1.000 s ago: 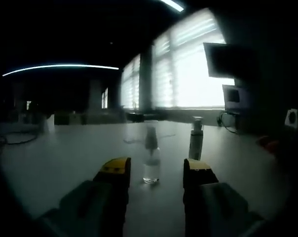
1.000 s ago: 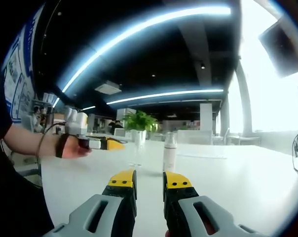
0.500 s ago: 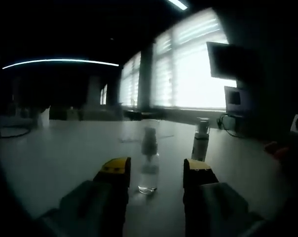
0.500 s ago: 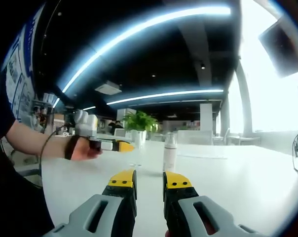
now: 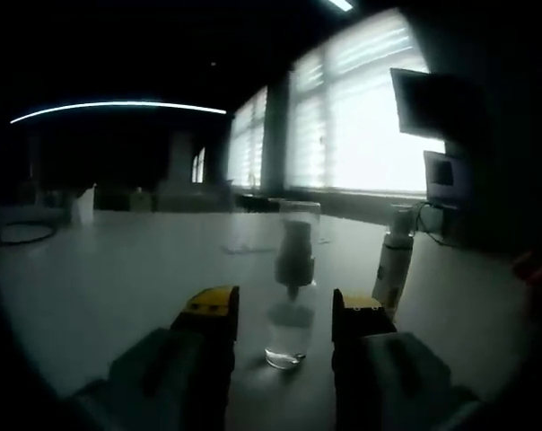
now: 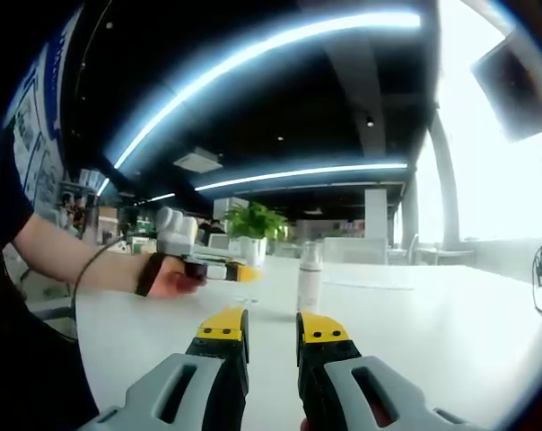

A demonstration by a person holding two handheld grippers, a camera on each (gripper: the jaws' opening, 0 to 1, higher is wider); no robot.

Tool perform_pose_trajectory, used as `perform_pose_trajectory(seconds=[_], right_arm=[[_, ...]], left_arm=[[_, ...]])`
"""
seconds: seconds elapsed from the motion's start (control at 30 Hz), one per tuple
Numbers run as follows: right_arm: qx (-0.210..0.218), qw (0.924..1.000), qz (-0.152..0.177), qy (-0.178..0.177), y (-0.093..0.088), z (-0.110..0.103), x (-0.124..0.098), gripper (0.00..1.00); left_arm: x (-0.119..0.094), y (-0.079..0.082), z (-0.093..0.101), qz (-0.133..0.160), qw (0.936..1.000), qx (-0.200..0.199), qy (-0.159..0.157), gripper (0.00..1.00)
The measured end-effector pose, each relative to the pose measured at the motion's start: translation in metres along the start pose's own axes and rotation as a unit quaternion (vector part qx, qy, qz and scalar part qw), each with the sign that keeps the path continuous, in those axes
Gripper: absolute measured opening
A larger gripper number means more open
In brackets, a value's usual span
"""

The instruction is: Clamp pump bottle remove cover press pump head put on cover

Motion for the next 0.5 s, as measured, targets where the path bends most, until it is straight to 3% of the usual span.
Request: perform_pose_trajectory(seconds=[0.5], right_arm=[[-0.002, 1.0, -0.002, 0.0, -0.001, 0.003, 0.0, 0.16]], left_arm=[[0.017, 0.001, 0.0, 0.004, 0.9998, 0.019, 0.001, 0.28]])
Point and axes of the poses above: the point that each gripper's makers call its tool centre point, and the gripper's own axes: x roughly forward along the fingers, z roughly to its right, y roughly out of its top, the point moved 9 cm from there along -x, roughly backward along the fingers, and after that the axes turned 13 degrees about x, right-handed, at the moved point
